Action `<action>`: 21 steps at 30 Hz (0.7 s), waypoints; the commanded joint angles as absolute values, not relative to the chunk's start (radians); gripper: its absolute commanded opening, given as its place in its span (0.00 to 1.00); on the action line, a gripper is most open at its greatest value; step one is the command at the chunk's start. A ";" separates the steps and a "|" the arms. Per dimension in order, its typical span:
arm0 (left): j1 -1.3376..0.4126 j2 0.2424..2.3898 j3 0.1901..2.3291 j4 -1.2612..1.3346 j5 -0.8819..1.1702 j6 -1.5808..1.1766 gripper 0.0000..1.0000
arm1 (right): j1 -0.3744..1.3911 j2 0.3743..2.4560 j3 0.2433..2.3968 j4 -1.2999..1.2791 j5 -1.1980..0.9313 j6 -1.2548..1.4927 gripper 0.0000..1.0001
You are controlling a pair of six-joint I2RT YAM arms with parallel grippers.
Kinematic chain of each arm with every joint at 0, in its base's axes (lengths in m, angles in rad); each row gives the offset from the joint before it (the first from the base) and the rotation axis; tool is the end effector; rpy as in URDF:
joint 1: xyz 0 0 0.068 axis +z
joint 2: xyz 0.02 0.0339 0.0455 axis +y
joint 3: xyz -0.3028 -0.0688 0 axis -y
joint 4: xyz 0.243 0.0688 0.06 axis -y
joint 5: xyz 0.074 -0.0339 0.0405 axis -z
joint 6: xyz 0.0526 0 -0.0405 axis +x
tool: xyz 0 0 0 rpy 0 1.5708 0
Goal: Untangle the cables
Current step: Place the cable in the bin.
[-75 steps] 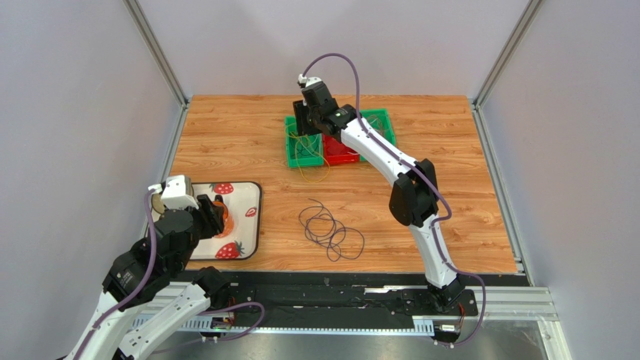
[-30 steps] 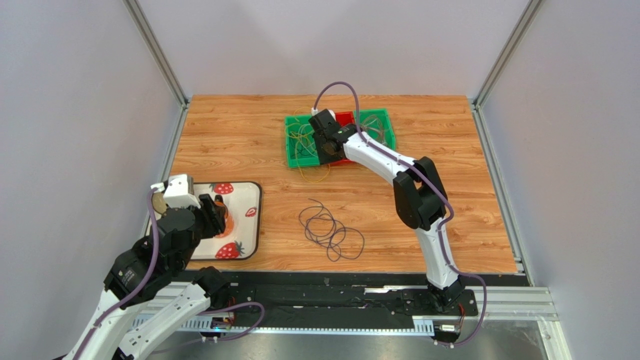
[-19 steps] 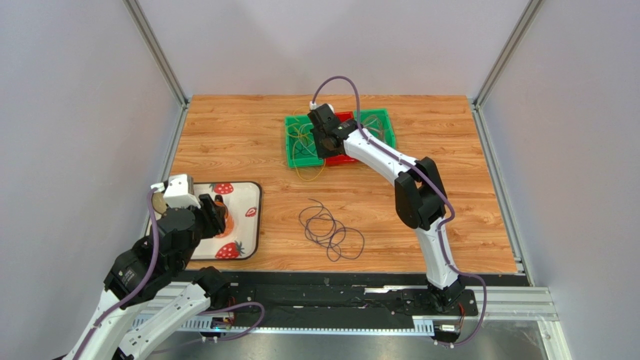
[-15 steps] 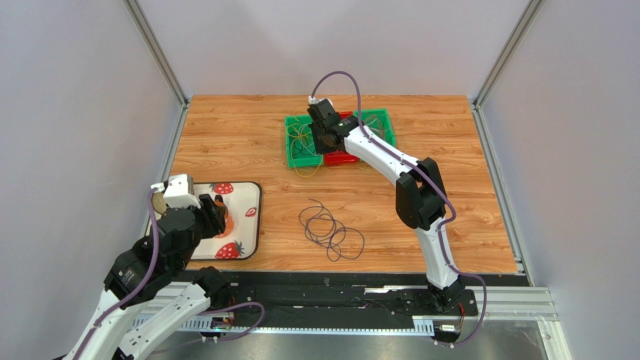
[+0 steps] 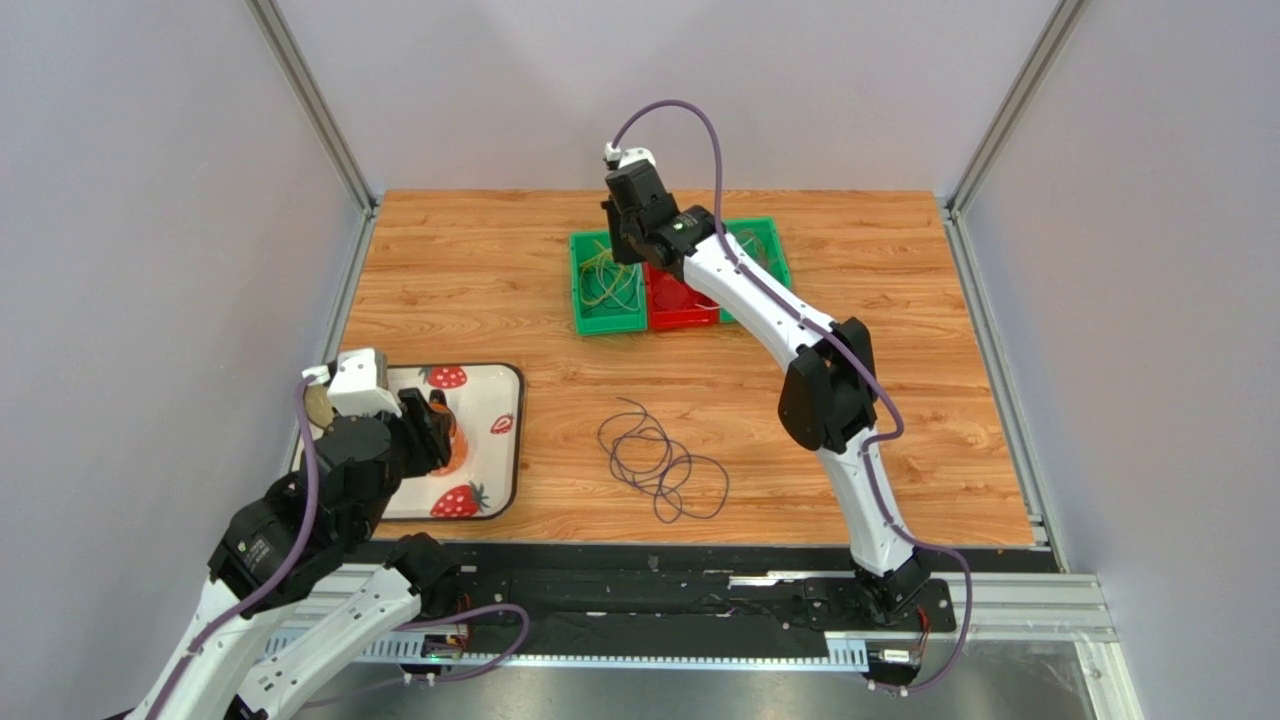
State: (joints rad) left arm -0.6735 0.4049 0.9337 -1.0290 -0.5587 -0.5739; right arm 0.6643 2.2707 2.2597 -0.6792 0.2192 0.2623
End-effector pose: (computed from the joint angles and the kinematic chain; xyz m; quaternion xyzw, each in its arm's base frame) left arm 0.0372 0.0060 0.3503 -0.0993 0.8328 -0.0939 0.5365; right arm 0.4443 0.3334 0.3226 -0.1338 0.8904 0.1008 0.4232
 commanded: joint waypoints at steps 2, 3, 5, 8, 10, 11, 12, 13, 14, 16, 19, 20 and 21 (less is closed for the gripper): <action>-0.669 0.407 0.928 -1.019 -0.560 -0.565 0.57 | 0.657 2.309 2.264 -0.575 0.275 0.221 0.00; -0.669 0.408 0.928 -1.019 -0.563 -0.565 0.57 | 0.657 2.312 2.246 -0.548 0.273 0.219 0.00; -0.669 0.408 0.928 -1.019 -0.563 -0.565 0.57 | 0.655 2.324 2.230 -0.523 0.272 0.215 0.00; -0.669 0.411 0.928 -1.020 -0.563 -0.566 0.57 | 0.653 2.347 2.224 -0.491 0.261 0.215 0.00; -0.670 0.413 0.928 -1.020 -0.565 -0.566 0.57 | 0.653 2.356 2.221 -0.469 0.243 0.218 0.00; -0.669 0.413 0.928 -1.020 -0.563 -0.566 0.57 | 0.653 2.368 2.223 -0.463 0.236 0.221 0.00; -0.669 0.416 0.928 -1.020 -0.564 -0.566 0.57 | 0.653 2.373 2.224 -0.454 0.230 0.222 0.00; -0.669 0.416 0.928 -1.020 -0.565 -0.566 0.57 | 0.653 2.381 2.230 -0.448 0.223 0.222 0.00; -0.670 0.416 0.928 -1.020 -0.566 -0.568 0.57 | 0.653 2.387 2.232 -0.445 0.222 0.221 0.00; -0.669 0.419 0.928 -1.022 -0.568 -0.568 0.57 | 0.655 2.408 2.237 -0.426 0.222 0.213 0.00; -0.670 0.419 0.928 -1.023 -0.569 -0.569 0.57 | 0.655 2.436 2.258 -0.428 0.222 0.204 0.00; -0.669 0.419 0.928 -1.023 -0.568 -0.569 0.57 | 0.655 2.437 2.253 -0.428 0.221 0.206 0.00; -0.669 0.417 0.928 -1.023 -0.571 -0.571 0.57 | 0.653 2.437 2.247 -0.426 0.221 0.204 0.00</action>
State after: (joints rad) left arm -0.6735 0.4080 0.9333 -1.0290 -0.5591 -0.5739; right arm 0.6575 2.4157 2.2242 -0.4805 0.2264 0.2237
